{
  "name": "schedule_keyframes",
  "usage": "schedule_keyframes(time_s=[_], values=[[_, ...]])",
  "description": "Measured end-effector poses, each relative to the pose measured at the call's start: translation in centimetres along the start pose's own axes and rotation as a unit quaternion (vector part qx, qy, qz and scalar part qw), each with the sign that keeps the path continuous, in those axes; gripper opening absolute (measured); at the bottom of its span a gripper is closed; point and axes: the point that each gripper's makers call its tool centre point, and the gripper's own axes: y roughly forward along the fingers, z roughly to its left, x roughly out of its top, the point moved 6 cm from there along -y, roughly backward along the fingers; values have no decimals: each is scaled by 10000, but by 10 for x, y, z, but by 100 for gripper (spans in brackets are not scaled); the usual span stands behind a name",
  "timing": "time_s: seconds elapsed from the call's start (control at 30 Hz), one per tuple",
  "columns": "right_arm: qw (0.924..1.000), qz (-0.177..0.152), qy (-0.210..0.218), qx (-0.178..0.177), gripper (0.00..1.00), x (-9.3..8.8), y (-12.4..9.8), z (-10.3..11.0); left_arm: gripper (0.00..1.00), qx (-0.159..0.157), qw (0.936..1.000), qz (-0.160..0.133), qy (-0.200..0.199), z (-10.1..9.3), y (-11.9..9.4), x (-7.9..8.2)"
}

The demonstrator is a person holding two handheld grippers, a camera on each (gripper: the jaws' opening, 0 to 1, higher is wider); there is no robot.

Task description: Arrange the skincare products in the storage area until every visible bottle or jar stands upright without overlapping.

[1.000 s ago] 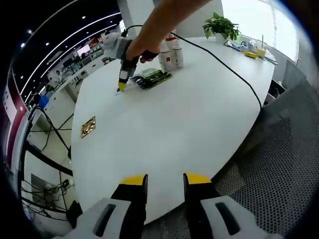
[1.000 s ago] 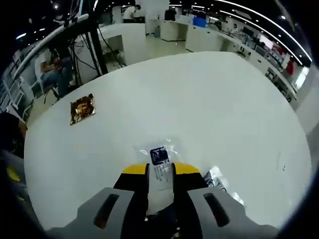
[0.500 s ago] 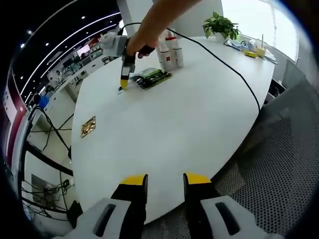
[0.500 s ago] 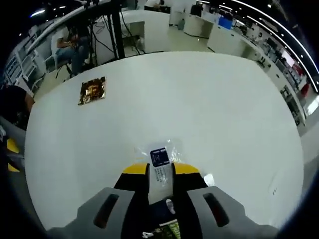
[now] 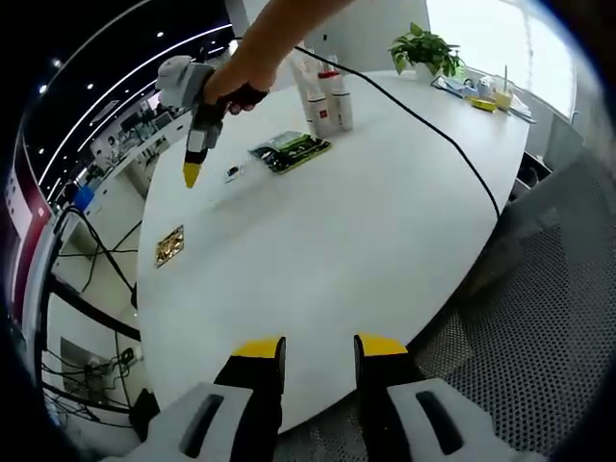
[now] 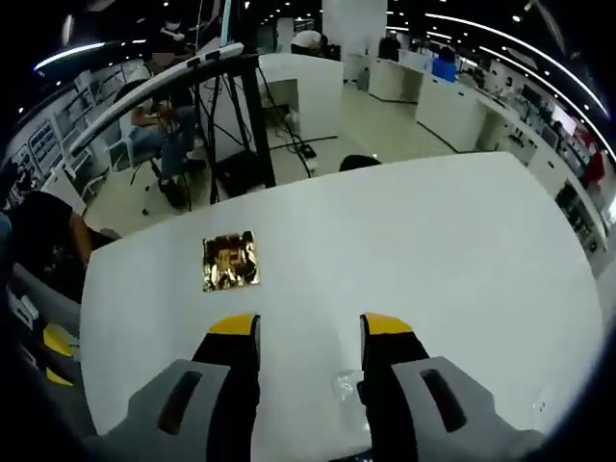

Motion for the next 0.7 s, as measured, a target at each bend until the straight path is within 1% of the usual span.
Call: schedule_keyframes(time_s=[0.03,0.1,0.13,0.17,0.2,0.27,0.33,0.37,0.43,0.5,0.53,0.57,0.63,0.67,0.7], values=[[9999,82,-84,98,42,6,5,9,30,-9,10000,-15,0,-1,0,0],[9993,148,-250,241,44,16,13,24,30,-6,10000,-43,15,-1,-1,1],[9992,171,-266,248,44,16,15,26,30,5,10000,-62,5,-1,-2,1],[9987,267,-301,299,45,20,21,32,30,15,10000,-83,-2,0,-2,2],[9984,335,-285,355,45,24,27,31,30,21,9999,-111,-22,0,-2,3],[9976,491,-278,399,47,27,36,41,30,0,9999,-153,-37,-1,-3,3],[9952,741,-471,439,47,29,45,48,30,-19,9999,-168,2,-2,-3,4],[9944,829,-519,412,47,32,55,47,30,-5,9998,-182,7,-2,-3,4],[9940,925,-468,356,48,36,64,46,30,30,9997,-222,6,0,-4,5],[9906,1260,-499,204,50,33,67,46,30,53,9996,-270,14,0,-5,5],[9904,1286,-410,303,51,33,76,49,30,87,9995,-301,19,1,-5,6],[9902,1304,-303,385,52,34,76,53,30,123,9994,-307,-37,3,-5,6],[9902,1322,-293,338,56,38,76,57,30,165,9993,-325,-83,5,-7,6],[9880,1456,-386,338,56,34,74,65,30,172,9993,-338,-75,5,-7,6],[9854,1600,-468,349,55,32,74,66,30,163,9993,-343,-55,4,-7,6]])
